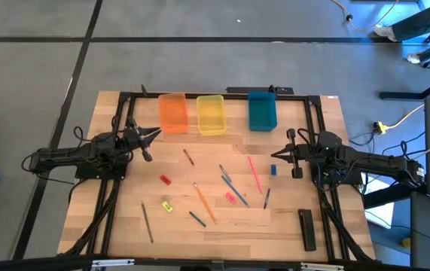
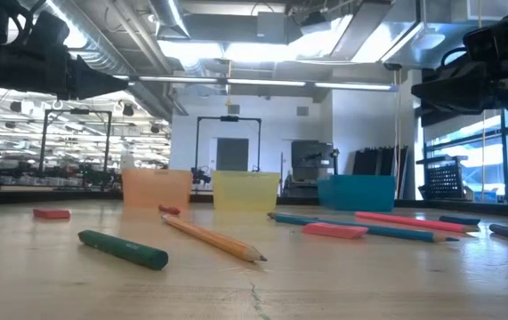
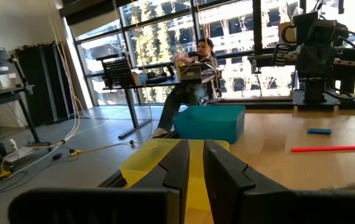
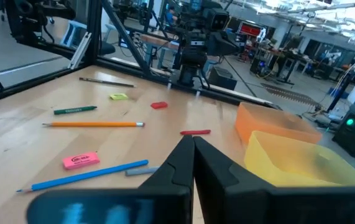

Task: Sort crayons/erasers/pens/pencils in bins
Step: Put the pink pencil into the blue bin

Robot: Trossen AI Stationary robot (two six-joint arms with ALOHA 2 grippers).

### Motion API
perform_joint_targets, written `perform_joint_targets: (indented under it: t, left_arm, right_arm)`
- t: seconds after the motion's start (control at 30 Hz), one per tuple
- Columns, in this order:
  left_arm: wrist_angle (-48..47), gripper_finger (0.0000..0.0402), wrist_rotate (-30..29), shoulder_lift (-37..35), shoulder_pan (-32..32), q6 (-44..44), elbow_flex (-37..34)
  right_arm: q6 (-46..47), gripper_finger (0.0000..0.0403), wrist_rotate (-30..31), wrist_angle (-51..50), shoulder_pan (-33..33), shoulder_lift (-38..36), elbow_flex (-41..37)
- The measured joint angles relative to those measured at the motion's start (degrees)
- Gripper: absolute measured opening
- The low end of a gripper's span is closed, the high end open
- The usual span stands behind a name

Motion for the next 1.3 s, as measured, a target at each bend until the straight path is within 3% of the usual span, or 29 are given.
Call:
perform_joint_targets:
  t: [0.9,1.3]
  left_arm:
    - [-0.02,0.0041,0.02,0.0,0.0,-0.04,0.01]
    - [-0.02,0.0041,0.0,0.0,0.01,-0.02,0.01]
  right_arm:
    - [1.35,0.0012,-0.21,3.97,-0.01,0.0,0.0]
    - [1.17,0.0012,-11.8,3.66,-0.01,0.02,0.0]
